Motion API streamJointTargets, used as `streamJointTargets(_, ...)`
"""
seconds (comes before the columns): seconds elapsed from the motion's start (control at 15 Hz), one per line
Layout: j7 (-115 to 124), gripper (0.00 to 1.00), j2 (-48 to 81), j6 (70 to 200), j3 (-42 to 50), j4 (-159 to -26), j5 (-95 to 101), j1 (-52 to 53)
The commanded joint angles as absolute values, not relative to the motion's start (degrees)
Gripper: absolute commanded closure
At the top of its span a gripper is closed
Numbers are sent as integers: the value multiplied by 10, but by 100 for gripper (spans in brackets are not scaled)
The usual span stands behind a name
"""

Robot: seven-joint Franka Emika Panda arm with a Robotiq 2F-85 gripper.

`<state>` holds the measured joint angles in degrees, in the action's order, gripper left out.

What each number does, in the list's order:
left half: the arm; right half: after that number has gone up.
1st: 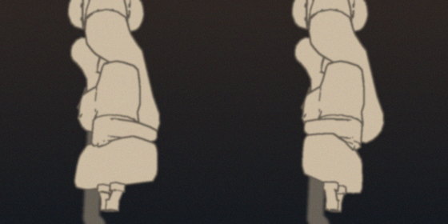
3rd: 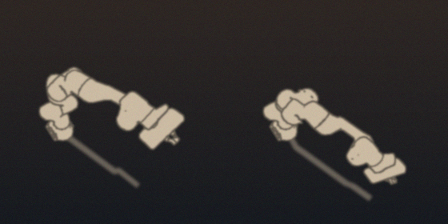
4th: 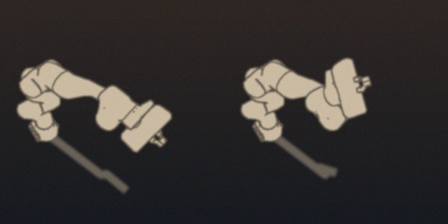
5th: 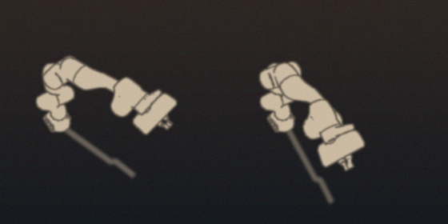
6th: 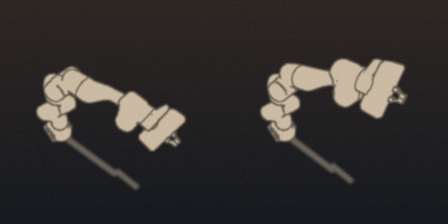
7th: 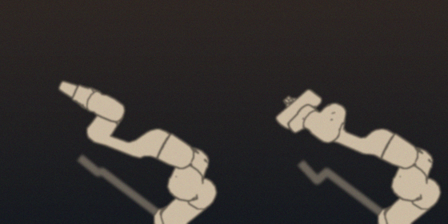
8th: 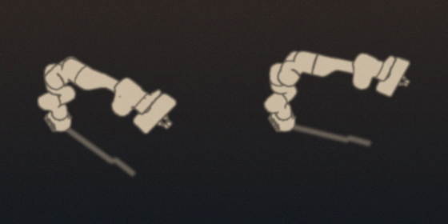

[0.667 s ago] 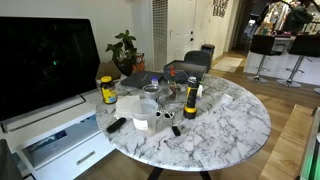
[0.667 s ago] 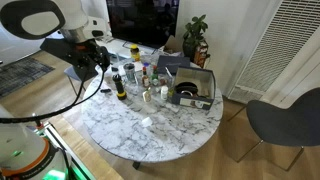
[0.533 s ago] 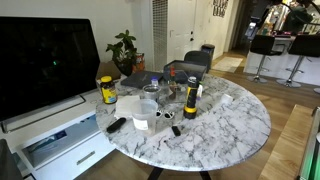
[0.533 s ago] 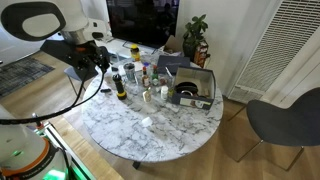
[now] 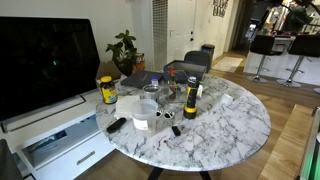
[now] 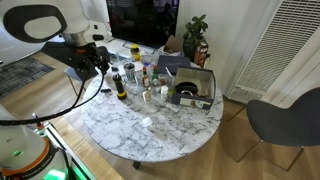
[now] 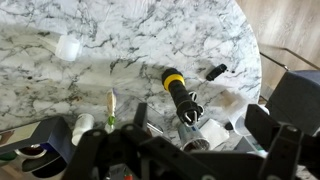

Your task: Move the green bottle to the left

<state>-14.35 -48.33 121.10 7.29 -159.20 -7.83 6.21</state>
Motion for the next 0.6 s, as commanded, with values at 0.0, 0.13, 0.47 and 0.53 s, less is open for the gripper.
streamJointTargets(0.0,-131,0,-434,1229,69,-1556,-93,63)
streamJointTargets(0.13,-121,0,-379,1257,65,-1514,-93,64)
streamJointTargets(0.47,-72,0,-215,1307,39,-1403,-86,55)
streamJointTargets(0.53,-63,0,-179,1322,33,-1379,-82,52)
